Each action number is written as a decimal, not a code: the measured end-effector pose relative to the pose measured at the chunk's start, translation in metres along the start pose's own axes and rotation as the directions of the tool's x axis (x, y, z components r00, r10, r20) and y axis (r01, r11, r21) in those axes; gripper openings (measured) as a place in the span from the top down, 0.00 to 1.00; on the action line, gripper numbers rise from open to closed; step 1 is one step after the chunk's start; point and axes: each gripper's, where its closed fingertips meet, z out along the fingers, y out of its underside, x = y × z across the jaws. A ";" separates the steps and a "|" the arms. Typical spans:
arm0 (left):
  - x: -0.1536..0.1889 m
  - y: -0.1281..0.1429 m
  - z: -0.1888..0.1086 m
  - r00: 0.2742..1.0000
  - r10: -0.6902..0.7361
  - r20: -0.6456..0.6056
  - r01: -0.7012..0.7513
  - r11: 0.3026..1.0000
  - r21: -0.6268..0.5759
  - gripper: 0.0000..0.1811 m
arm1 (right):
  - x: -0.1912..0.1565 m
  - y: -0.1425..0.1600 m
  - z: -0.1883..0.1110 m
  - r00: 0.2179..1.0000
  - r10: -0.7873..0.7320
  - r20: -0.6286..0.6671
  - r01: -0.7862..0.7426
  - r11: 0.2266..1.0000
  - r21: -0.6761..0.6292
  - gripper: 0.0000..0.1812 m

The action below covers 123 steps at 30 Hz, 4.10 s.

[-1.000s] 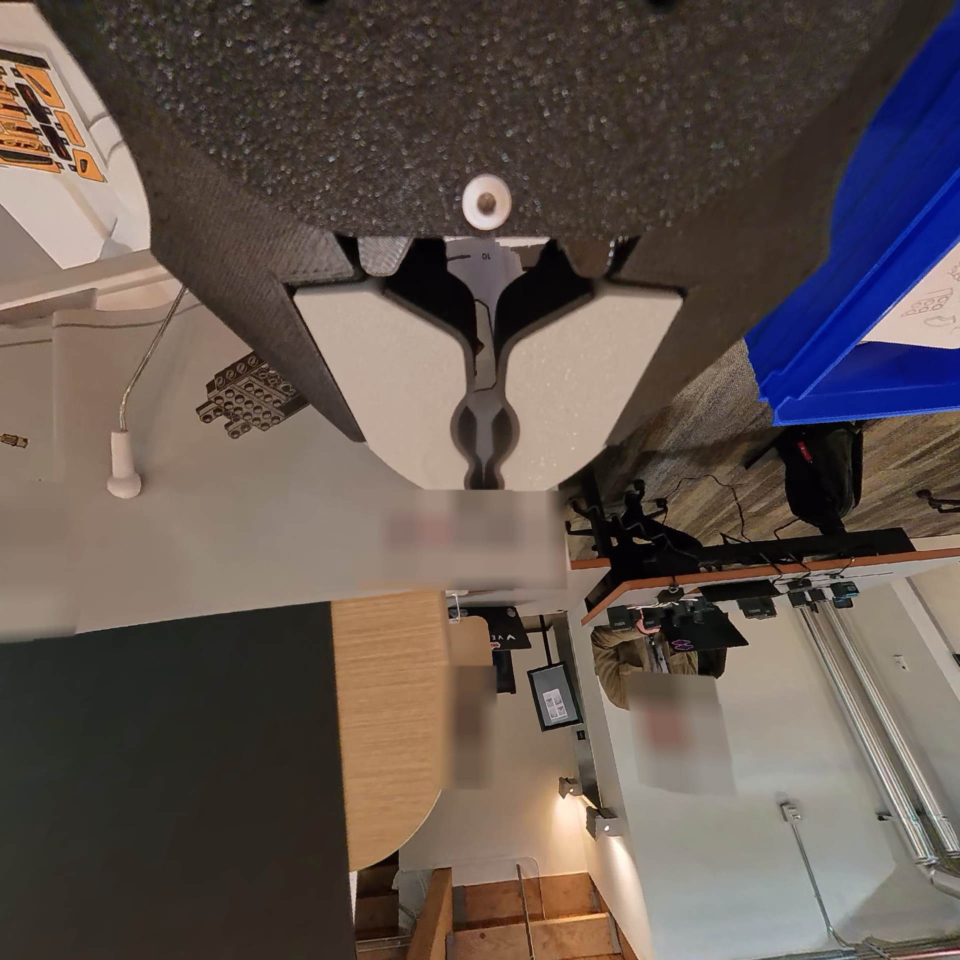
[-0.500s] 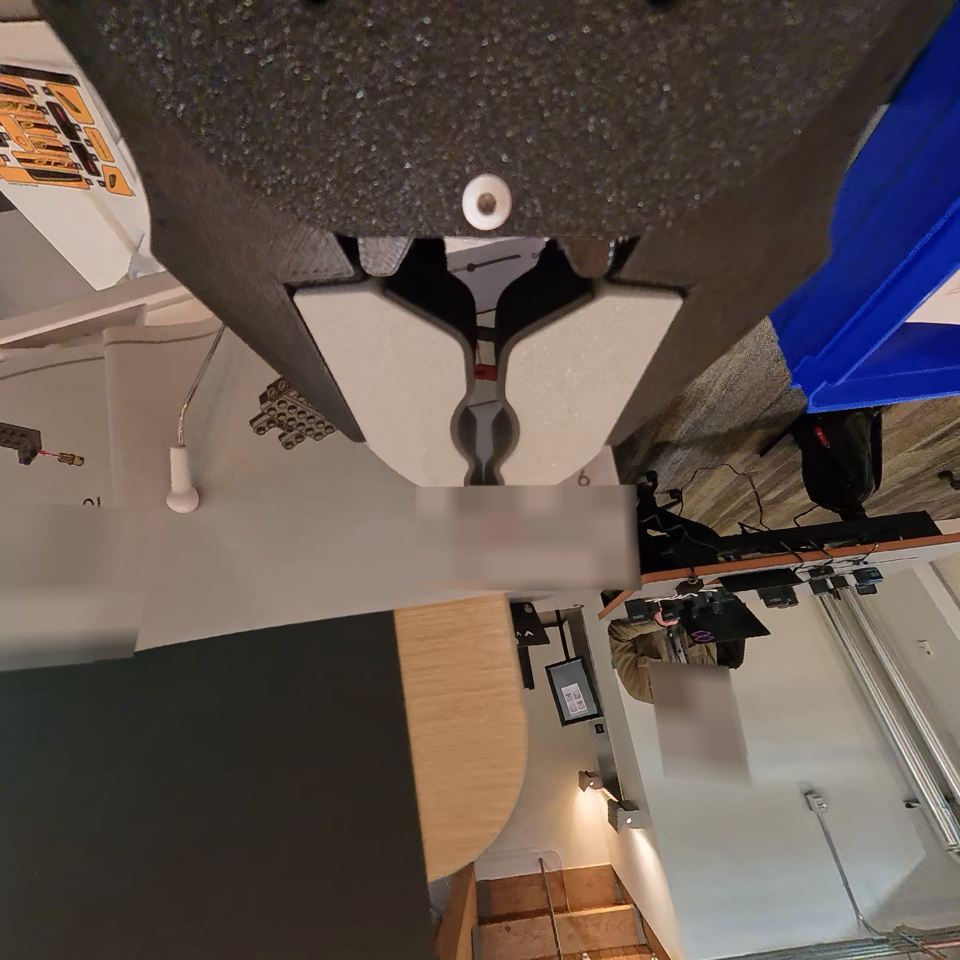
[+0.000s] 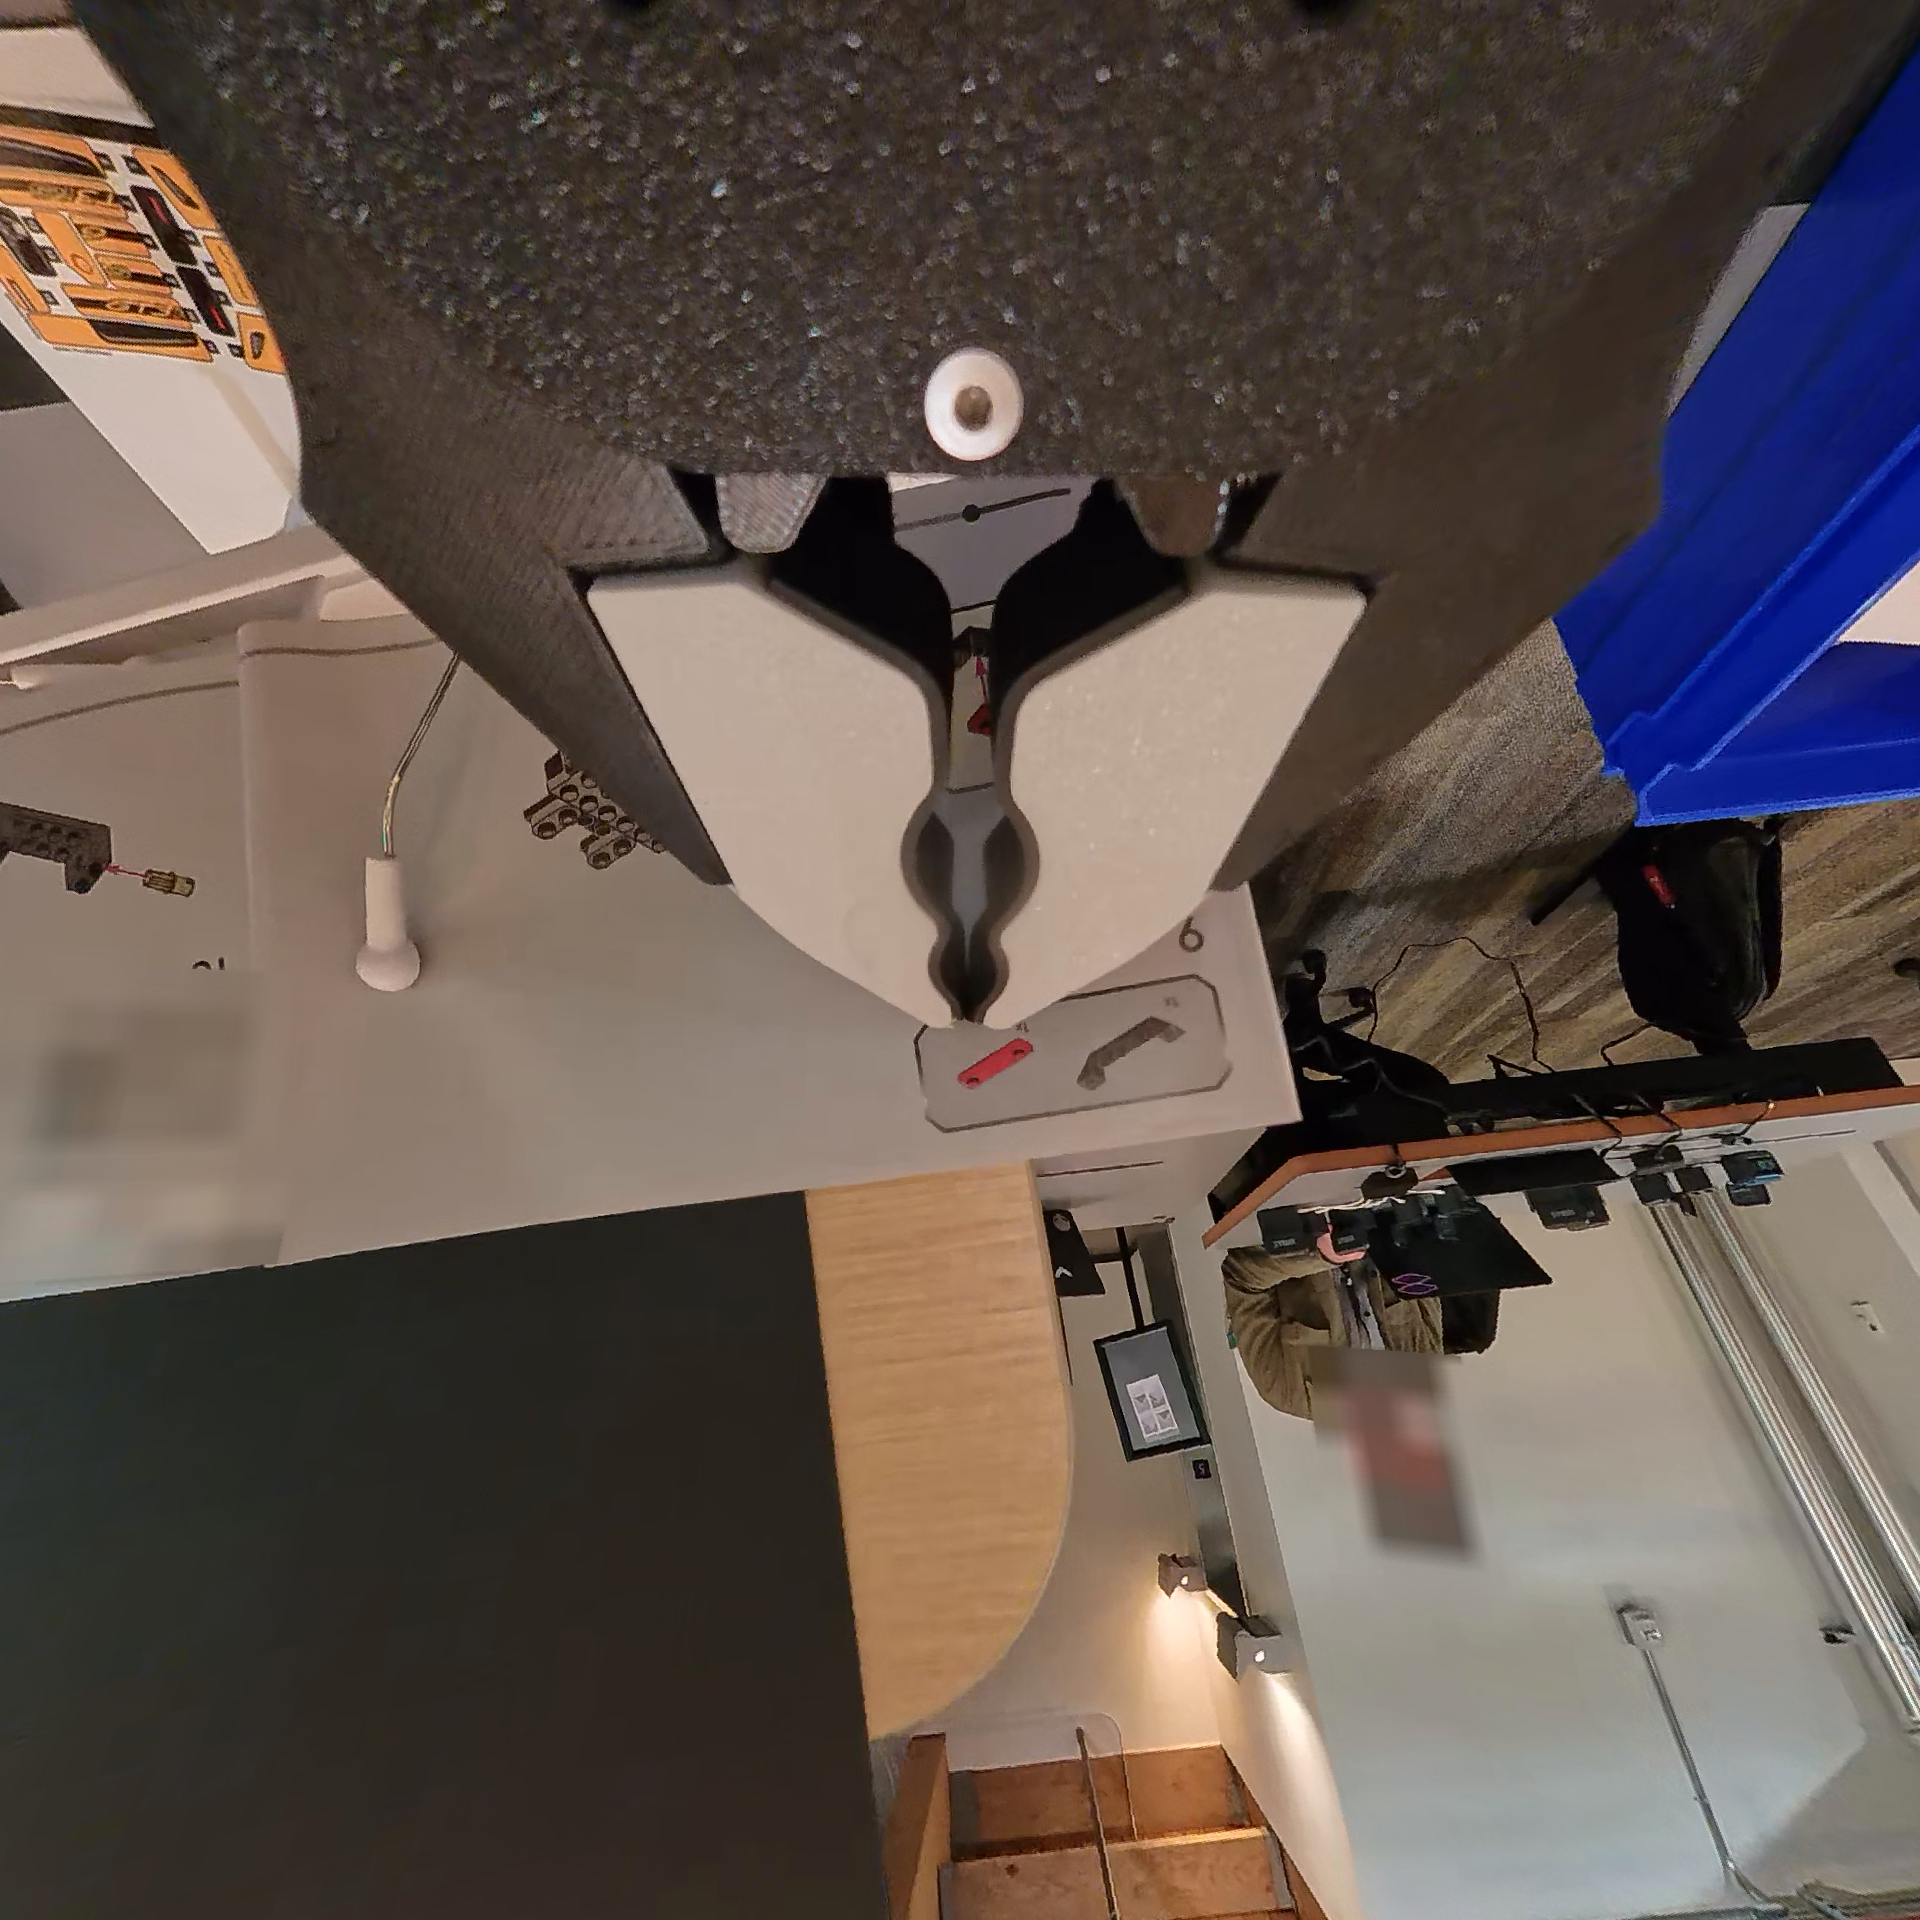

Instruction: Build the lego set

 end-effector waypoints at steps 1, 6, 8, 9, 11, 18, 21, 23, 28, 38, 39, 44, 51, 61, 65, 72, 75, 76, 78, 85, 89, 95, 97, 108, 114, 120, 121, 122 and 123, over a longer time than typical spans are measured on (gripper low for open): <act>0.000 0.000 0.000 1.000 -0.003 -0.001 0.003 1.000 0.000 1.00 | 0.000 0.000 0.000 1.000 0.000 0.000 0.000 1.000 0.000 1.00; 0.003 0.005 -0.003 1.000 -0.009 -0.011 0.009 1.000 -0.008 1.00 | -0.001 0.000 0.000 1.000 -0.002 0.002 0.002 1.000 -0.001 1.00; 0.007 0.010 -0.005 1.000 -0.013 -0.024 0.012 1.000 -0.017 1.00 | -0.001 0.001 0.001 1.000 -0.002 0.004 0.002 1.000 -0.002 1.00; 0.012 0.012 -0.007 0.999 -0.022 -0.039 0.021 0.999 -0.024 1.00 | -0.001 0.001 0.001 1.000 0.001 0.006 -0.001 1.000 -0.005 1.00; 0.027 0.018 -0.014 0.994 -0.055 -0.091 0.051 0.998 -0.041 1.00 | -0.003 0.002 0.000 1.000 0.014 0.024 -0.013 1.000 -0.014 1.00; 0.094 0.019 -0.073 0.945 -0.107 -0.308 0.101 0.994 -0.038 1.00 | -0.003 0.003 -0.001 0.999 0.036 0.027 -0.036 0.999 -0.012 1.00; 0.113 0.020 -0.102 0.913 -0.124 -0.389 0.109 0.992 -0.059 1.00 | -0.004 0.005 -0.001 0.999 0.042 0.025 -0.041 0.999 -0.020 1.00; 0.114 0.020 -0.119 0.902 -0.131 -0.411 0.111 0.991 -0.072 1.00 | -0.003 0.004 -0.002 0.999 0.032 0.017 -0.031 0.999 -0.020 1.00; 0.082 0.014 -0.170 0.907 -0.139 -0.397 0.110 0.989 -0.095 1.00 | -0.004 -0.001 -0.003 1.000 0.020 0.017 -0.020 1.000 -0.008 1.00; -0.144 0.038 -0.227 0.992 0.072 -0.107 -0.109 0.907 -0.407 0.96 | -0.011 -0.004 -0.004 0.999 0.020 0.044 -0.020 1.000 -0.005 1.00; -0.166 0.046 -0.230 0.992 0.080 -0.093 -0.114 0.879 -0.464 0.96 | -0.011 -0.004 -0.004 0.999 0.025 0.048 -0.025 1.000 -0.006 1.00; -0.244 0.117 -0.248 0.993 0.099 -0.068 -0.113 0.582 -0.805 0.94 | -0.012 0.001 -0.002 0.998 0.032 0.055 -0.031 0.999 -0.020 1.00; -0.265 0.213 -0.273 0.997 0.054 -0.047 -0.054 0.139 -0.989 0.88 | -0.015 0.007 0.000 0.997 0.032 0.066 -0.029 0.999 -0.042 1.00; -0.283 0.244 -0.279 0.991 0.128 0.042 0.054 -0.096 -0.994 0.92 | -0.010 0.003 -0.002 0.994 0.072 0.081 -0.070 0.997 -0.033 1.00; -0.284 0.249 -0.281 0.986 0.158 0.051 0.077 -0.158 -0.984 0.91 | -0.011 0.003 -0.003 0.993 0.082 0.088 -0.079 0.996 -0.035 1.00; -0.279 0.263 -0.282 0.985 0.165 0.057 0.093 -0.217 -0.972 0.91 | -0.011 0.005 -0.003 0.991 0.095 0.098 -0.091 0.995 -0.042 1.00; -0.281 0.265 -0.281 0.983 0.169 0.076 0.111 -0.211 -0.971 0.91 | -0.010 0.006 -0.002 0.990 0.099 0.098 -0.095 0.994 -0.044 1.00; -0.281 0.265 -0.281 0.984 0.153 0.089 0.120 -0.205 -0.971 0.91 | -0.010 0.006 -0.002 0.990 0.100 0.100 -0.096 0.994 -0.046 1.00; -0.281 0.265 -0.281 0.986 0.119 0.121 0.142 -0.191 -0.971 0.91 | -0.010 0.006 -0.002 0.989 0.105 0.103 -0.100 0.994 -0.049 1.00; -0.268 0.262 -0.277 0.991 -0.005 0.136 0.133 -0.161 -0.978 1.00 | -0.010 0.007 -0.002 0.988 0.111 0.108 -0.106 0.993 -0.052 1.00; -0.268 0.258 -0.283 0.995 -0.007 0.098 0.096 -0.160 -0.982 1.00 | -0.010 0.007 -0.002 0.986 0.125 0.114 -0.119 0.991 -0.054 1.00; -0.283 0.246 -0.277 0.990 0.116 0.076 0.090 -0.112 -0.990 0.96 | -0.013 0.008 -0.001 0.985 0.121 0.122 -0.114 0.992 -0.058 1.00; -0.285 0.249 -0.281 0.986 0.156 0.060 0.086 -0.164 -0.983 0.91 | -0.015 0.008 -0.001 0.986 0.115 0.125 -0.108 0.992 -0.059 1.00; -0.289 0.271 -0.291 0.983 0.172 0.061 0.109 -0.285 -0.952 0.95 | -0.011 0.009 -0.002 0.984 0.123 0.126 -0.116 0.991 -0.064 1.00; -0.280 0.265 -0.291 0.996 0.075 0.049 0.068 -0.262 -0.963 0.95 | -0.010 0.010 -0.001 0.984 0.130 0.123 -0.123 0.990 -0.067 1.00; -0.247 0.220 -0.271 0.996 -0.081 -0.022 -0.027 -0.057 -0.998 0.95 | -0.017 0.003 -0.003 0.983 0.099 0.152 -0.096 0.995 -0.030 1.00; -0.234 0.206 -0.268 0.989 -0.134 -0.056 -0.056 0.001 -0.998 0.95 | -0.021 -0.002 -0.005 0.982 0.076 0.172 -0.076 0.997 -0.005 1.00; -0.219 0.193 -0.266 0.979 -0.177 -0.102 -0.094 0.056 -0.994 0.95 | -0.027 -0.007 -0.007 0.979 0.049 0.199 -0.054 0.998 0.024 1.00; -0.201 0.179 -0.265 0.964 -0.210 -0.164 -0.143 0.110 -0.984 0.95 | -0.034 -0.012 -0.009 0.974 0.019 0.228 -0.032 0.998 0.053 0.99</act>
